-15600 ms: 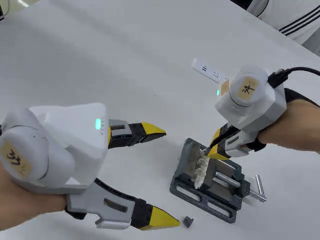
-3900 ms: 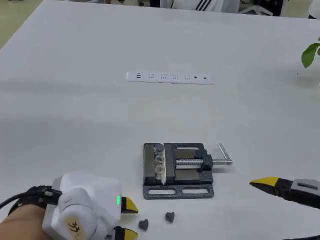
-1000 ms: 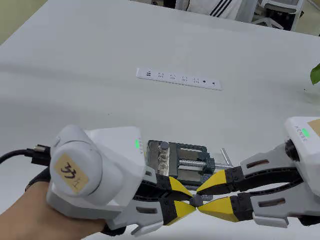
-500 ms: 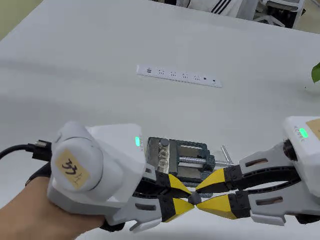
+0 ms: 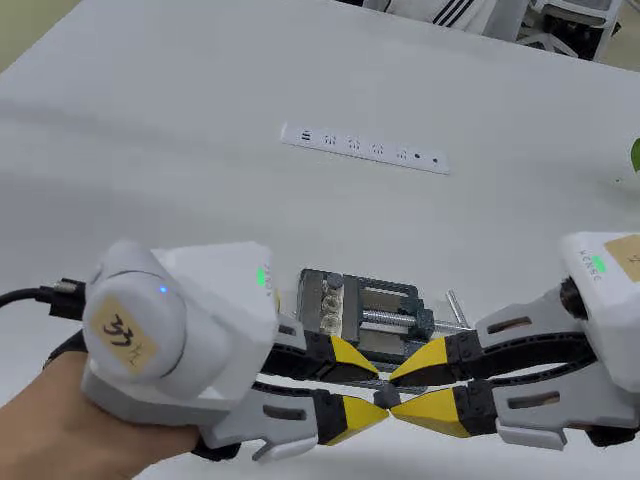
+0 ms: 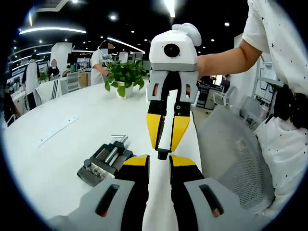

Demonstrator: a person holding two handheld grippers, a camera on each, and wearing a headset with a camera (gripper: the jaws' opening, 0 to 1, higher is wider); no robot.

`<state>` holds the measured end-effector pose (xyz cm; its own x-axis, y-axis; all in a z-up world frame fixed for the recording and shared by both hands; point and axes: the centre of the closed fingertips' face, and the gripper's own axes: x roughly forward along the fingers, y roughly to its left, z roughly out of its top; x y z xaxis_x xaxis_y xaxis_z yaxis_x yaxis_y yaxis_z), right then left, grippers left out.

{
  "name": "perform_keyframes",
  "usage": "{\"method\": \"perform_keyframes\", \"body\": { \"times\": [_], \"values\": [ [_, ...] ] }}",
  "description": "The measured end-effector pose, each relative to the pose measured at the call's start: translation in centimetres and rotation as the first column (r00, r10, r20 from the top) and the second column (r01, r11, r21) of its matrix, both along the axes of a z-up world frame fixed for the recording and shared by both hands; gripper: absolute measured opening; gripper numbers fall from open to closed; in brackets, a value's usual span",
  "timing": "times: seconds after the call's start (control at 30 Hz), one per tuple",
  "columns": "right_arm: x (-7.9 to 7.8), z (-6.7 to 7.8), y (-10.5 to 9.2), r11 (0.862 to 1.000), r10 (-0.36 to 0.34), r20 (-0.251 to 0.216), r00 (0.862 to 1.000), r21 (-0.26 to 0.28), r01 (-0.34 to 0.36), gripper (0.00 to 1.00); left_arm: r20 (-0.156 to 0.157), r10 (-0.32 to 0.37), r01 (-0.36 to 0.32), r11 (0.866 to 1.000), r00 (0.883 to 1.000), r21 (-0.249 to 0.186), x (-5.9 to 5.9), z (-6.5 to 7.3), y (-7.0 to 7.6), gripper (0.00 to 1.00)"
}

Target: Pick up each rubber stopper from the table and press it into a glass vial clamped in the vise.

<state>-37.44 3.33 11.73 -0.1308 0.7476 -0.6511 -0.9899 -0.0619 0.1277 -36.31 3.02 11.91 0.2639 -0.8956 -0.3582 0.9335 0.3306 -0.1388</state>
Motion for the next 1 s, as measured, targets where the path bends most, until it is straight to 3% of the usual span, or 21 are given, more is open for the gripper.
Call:
{"method": "perform_keyframes", "body": {
  "times": [0.23,0.47,0.67,0.73,1.0],
  "values": [
    [2.0,0.6,0.2,0.999,-0.029,0.022,0.999,-0.025,0.029,0.05,-0.007,0.079,-0.079,0.997,0.997,0.001,0.8,-0.7,2.1,0.24],
    [5.2,0.7,1.7,0.996,-0.062,0.062,0.996,-0.064,0.066,0.06,-0.004,0.157,-0.157,0.988,0.988,-0.004,1.7,-1.3,4.7,0.33],
    [8.6,-0.7,2.7,0.983,-0.105,0.095,0.990,-0.144,0.118,0.06,0.008,0.219,-0.219,0.975,0.976,-0.022,2.5,-1.8,6.5,0.49],
    [9.2,-1.2,2.9,0.979,-0.104,0.097,0.990,-0.164,0.119,0.06,-0.001,0.233,-0.233,0.972,0.972,-0.027,2.7,-2.0,6.9,0.52],
    [11.4,-3.9,3.5,0.951,-0.088,0.105,0.991,-0.286,0.115,0.06,0.013,0.255,-0.254,0.966,0.967,-0.051,3.2,-3.0,7.8,0.65]
  ]
}}
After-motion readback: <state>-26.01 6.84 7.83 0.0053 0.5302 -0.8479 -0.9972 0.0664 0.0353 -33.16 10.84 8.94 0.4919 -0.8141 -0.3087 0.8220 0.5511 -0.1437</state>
